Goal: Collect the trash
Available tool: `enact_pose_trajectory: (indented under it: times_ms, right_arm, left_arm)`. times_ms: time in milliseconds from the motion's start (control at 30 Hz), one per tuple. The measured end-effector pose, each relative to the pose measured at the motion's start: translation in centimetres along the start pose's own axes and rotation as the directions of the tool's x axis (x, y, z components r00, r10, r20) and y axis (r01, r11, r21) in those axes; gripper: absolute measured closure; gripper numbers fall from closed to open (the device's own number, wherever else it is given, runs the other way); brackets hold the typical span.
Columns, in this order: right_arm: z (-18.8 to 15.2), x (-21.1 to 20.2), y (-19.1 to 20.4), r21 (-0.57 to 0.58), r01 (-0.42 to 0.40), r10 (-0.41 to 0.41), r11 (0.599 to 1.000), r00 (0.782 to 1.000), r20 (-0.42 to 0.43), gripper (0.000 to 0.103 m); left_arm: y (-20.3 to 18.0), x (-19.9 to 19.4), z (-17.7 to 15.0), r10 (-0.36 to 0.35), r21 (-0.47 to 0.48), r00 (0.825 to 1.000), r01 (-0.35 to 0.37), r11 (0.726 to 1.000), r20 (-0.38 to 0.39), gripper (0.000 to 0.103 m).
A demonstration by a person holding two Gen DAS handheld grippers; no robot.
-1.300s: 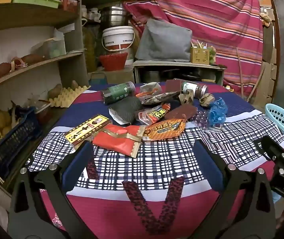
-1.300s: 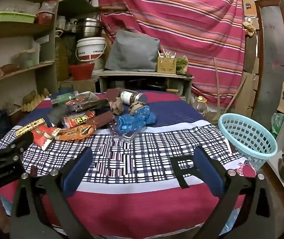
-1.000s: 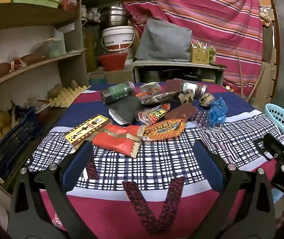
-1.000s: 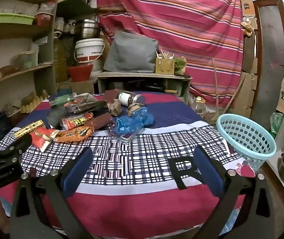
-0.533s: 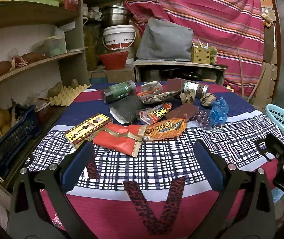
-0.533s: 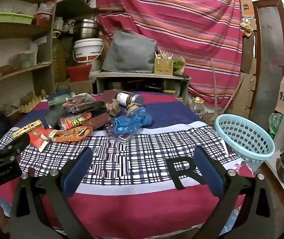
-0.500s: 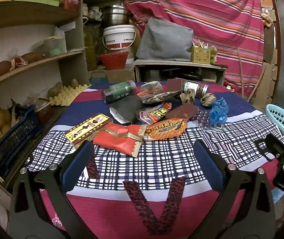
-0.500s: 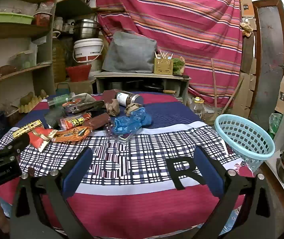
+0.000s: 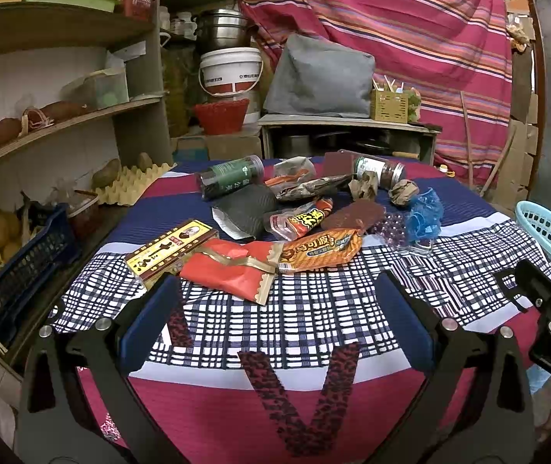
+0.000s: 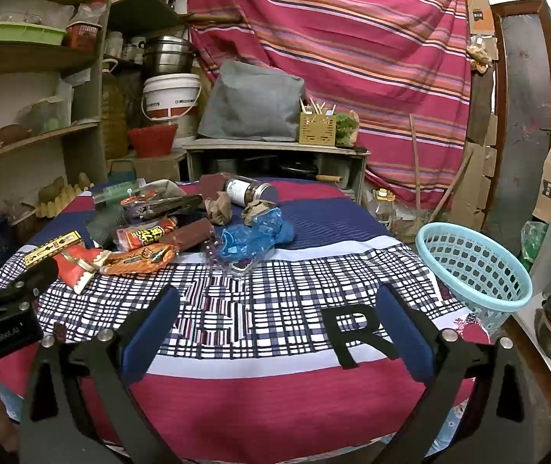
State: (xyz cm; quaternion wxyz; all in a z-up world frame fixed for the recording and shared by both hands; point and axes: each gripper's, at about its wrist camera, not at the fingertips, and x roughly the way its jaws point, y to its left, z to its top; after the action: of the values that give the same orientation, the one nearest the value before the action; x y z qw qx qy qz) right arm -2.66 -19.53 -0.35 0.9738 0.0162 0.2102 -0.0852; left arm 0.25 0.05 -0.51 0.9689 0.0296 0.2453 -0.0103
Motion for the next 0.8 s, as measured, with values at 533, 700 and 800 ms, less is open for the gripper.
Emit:
enact_pose_trajectory:
  times_ms: [533, 700, 800]
  right_arm:
    - [-0.03, 0.07, -0.04, -0.001, -0.001, 0.001, 1.0, 1.0, -0.001, 0.004]
    - [-0.06, 0.12, -0.02, -0.001, 0.0, 0.0, 1.0, 1.0, -0.001, 0.004]
    - [-0.08, 0.13, -0.03, -0.001, 0.0, 0.0, 1.0, 1.0, -0.001, 0.004]
  left_arm:
    - [0.03, 0.01, 0.02, 0.0, -0.002, 1.0, 0.0, 1.0, 0.0, 0.005]
    - [0.01, 0.02, 0.03, 0.001, -0.003, 1.0, -0.001, 1.0, -0.001, 0.005]
    - [0.0, 0.05, 0.01, -0.001, -0.005, 1.0, 0.001, 1.0, -0.002, 0.005]
